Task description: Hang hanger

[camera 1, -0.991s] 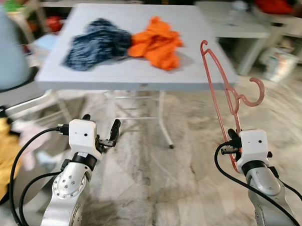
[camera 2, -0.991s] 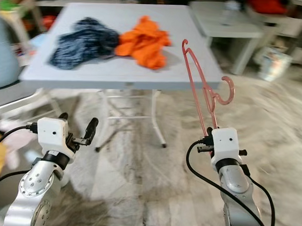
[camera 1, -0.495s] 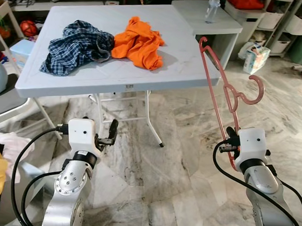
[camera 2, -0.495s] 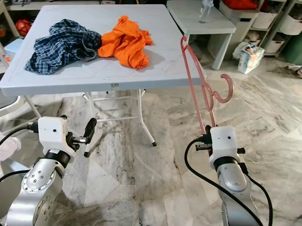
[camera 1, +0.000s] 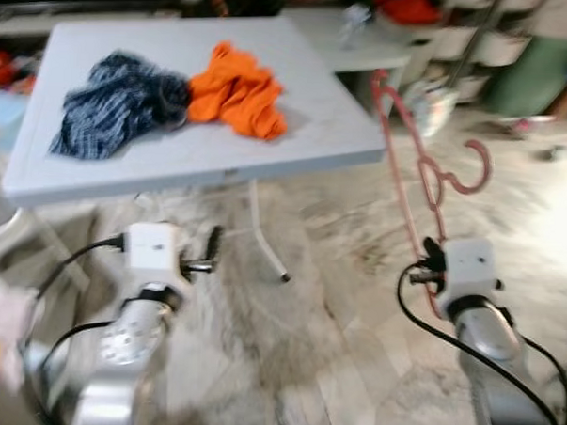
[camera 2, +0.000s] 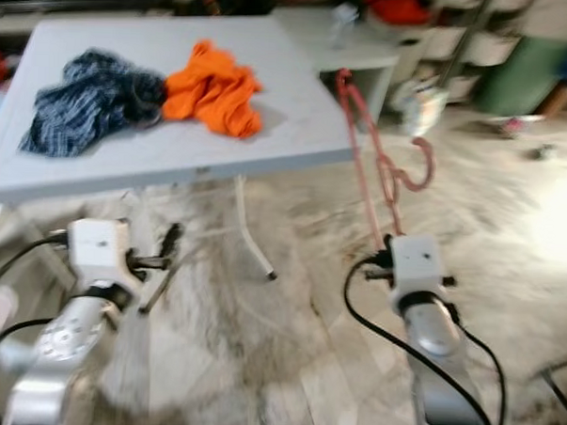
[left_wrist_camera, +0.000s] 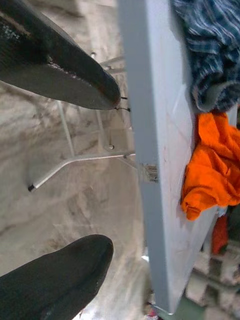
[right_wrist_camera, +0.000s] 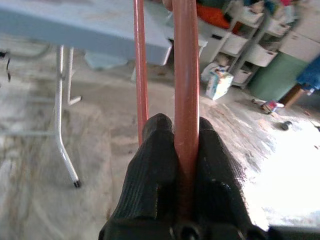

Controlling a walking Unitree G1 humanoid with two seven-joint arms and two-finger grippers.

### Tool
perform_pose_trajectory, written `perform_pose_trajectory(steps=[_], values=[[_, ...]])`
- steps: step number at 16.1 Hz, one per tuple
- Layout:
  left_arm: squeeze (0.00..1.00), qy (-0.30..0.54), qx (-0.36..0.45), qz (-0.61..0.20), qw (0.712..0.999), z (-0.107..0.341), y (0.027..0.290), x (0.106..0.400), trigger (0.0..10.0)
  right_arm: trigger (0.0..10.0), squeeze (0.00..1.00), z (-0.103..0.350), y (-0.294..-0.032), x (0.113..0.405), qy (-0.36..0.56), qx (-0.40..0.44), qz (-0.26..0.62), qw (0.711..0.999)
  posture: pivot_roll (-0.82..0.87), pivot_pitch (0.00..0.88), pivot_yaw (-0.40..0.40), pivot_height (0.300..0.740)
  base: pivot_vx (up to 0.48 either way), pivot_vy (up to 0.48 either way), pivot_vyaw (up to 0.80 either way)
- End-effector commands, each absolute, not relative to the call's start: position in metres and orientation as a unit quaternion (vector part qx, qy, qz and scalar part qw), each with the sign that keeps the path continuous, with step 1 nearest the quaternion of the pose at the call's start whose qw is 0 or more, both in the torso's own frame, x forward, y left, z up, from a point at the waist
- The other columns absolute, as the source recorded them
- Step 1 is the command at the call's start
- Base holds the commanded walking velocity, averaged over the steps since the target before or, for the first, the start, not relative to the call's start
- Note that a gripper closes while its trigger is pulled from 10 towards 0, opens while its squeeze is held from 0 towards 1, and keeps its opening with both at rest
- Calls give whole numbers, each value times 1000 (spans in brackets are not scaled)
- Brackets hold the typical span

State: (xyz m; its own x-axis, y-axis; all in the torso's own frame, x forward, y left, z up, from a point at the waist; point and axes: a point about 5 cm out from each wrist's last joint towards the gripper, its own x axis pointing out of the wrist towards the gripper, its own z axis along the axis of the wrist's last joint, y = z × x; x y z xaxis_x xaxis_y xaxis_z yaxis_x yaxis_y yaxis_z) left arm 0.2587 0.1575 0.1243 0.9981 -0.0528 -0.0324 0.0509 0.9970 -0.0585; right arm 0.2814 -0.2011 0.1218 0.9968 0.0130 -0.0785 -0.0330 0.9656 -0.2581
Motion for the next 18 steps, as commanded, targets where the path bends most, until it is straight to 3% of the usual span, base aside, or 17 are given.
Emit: perform_pose_trajectory(steps=[1,9,18], values=[[0,23,-39,-43,998,123,148,260,10000,10000,0,122,-211,279,41,-132,-7,990,64,76,-30,740,0,322,-800],[0,23,-34,-48,998,123,148,260,10000,10000,0,122,-212,279,45,-135,-15,990,64,72,-25,740,0,282,-755],[0,11,-45,-101,994,125,143,260,10000,10000,0,114,-216,276,76,-102,-39,991,59,66,-21,740,0,0,0]])
